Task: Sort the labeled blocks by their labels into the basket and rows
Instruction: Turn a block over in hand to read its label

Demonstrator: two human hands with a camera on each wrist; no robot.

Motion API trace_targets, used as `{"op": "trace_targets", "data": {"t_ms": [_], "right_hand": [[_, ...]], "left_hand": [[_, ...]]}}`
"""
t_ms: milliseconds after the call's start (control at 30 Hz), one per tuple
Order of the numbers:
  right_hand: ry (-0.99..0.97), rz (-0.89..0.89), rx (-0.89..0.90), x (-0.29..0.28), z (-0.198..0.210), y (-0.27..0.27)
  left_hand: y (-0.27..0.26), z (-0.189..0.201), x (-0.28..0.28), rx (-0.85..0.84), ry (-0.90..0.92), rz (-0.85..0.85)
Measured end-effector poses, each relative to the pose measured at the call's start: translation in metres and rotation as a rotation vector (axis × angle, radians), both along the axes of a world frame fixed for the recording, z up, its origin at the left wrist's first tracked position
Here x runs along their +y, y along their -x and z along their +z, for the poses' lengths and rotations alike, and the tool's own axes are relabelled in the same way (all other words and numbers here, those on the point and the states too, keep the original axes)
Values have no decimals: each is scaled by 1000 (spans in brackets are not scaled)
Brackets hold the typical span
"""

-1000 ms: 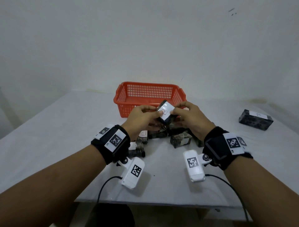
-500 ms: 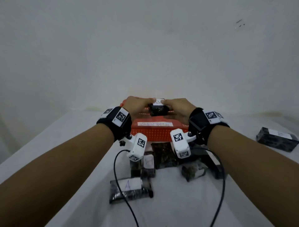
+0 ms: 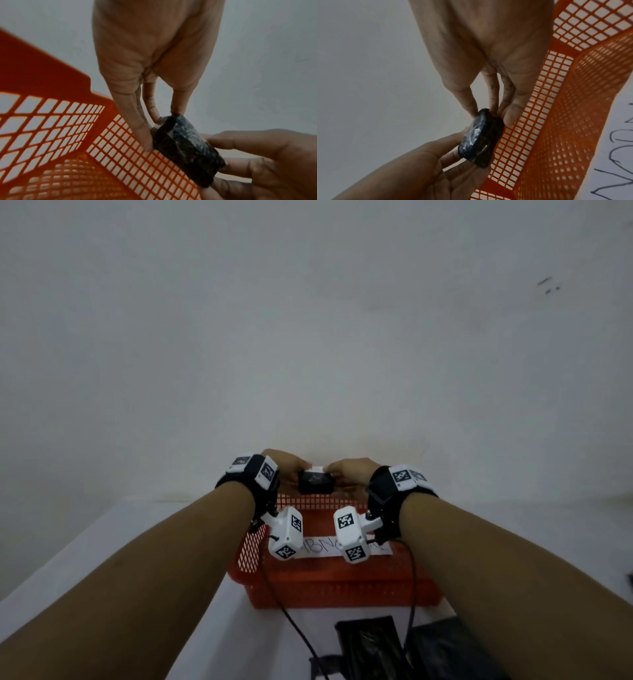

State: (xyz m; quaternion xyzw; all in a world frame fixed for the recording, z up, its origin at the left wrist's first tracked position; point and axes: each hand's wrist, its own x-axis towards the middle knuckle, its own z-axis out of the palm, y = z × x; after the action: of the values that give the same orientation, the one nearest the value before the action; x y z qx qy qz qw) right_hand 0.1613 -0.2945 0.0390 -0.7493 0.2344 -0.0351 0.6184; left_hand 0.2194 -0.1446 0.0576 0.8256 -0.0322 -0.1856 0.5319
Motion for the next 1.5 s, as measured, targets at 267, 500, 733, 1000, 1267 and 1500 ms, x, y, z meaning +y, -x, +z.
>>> {"op": "trace_targets", "data": {"t_ms": [267, 500, 733, 1000, 1267, 1500], "right_hand": [[63, 42, 109, 13, -25, -11], [20, 83, 113, 23, -51, -23], [20, 136, 108, 24, -56, -21], [-39, 169, 81, 27, -58, -24], [-116, 175, 89, 30, -58, -24], [-19, 192, 106, 31, -53, -22]], "left_hand": [[-29, -38, -3, -183, -370, -36], [-40, -58, -6, -329, -760, -117], [-29, -59, -6, -420, -969, -211], [-37, -68, 1, -412, -824, -181], [-34, -65, -5, -543, -877, -102], [-15, -52, 11, -563, -940, -234]]}}
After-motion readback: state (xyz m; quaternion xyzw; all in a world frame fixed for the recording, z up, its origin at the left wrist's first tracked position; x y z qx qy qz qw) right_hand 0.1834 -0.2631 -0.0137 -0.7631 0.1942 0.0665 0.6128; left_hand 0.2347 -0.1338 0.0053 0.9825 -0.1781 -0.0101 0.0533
